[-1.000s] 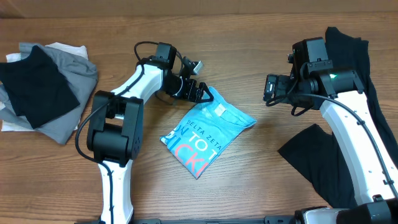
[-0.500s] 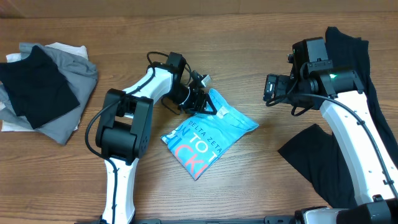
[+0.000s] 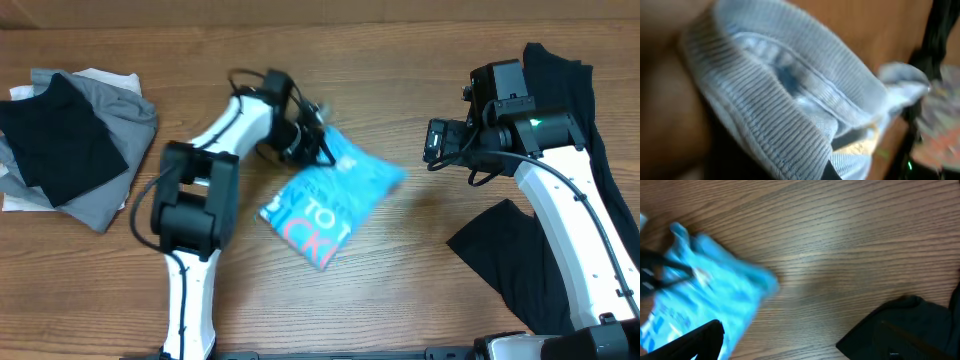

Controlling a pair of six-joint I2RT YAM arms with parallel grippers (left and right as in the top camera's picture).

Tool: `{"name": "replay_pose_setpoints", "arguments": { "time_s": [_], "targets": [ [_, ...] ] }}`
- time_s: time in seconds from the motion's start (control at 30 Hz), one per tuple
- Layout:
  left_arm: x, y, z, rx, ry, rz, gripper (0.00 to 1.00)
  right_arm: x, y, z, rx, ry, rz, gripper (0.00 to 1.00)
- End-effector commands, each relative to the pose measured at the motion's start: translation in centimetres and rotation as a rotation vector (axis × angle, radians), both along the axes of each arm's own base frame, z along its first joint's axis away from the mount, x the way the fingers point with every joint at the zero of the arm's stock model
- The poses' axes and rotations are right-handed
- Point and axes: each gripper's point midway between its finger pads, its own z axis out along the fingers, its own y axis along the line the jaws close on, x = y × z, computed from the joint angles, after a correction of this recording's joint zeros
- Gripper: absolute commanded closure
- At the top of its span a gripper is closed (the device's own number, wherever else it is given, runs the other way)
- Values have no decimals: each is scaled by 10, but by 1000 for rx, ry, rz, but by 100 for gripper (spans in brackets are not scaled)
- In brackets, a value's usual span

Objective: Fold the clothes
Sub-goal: 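Carry the folded blue shirt left and place it on the clothes stack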

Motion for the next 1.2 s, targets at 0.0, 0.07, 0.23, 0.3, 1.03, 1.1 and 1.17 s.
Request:
{"name": "replay_pose_setpoints", "arguments": {
  "time_s": [0.0, 0.07, 0.23, 0.3, 1.03, 1.1, 1.17],
  "targets": [
    [67, 63, 95, 81, -247, 226, 96, 0, -3, 1, -7, -7, -10, 0],
    [76, 96, 133, 127, -319, 337, 96, 0, -3, 1, -7, -7, -10, 0],
    [72, 176, 229, 191, -507, 559, 96, 1, -5, 1, -17, -11, -14, 0],
    [66, 204, 250, 243, -555, 636, 96, 1, -5, 1, -17, -11, -14, 0],
    [37, 461, 232, 546, -495, 1204, 96, 2, -8, 1, -34, -13, -21, 0],
    [43, 484, 223, 555, -506, 1238, 96, 1, -8, 1, -34, -13, -21, 0],
    [49, 505, 211, 563, -520, 1267, 94, 1, -8, 1, -34, -13, -21, 0]
  ]
}}
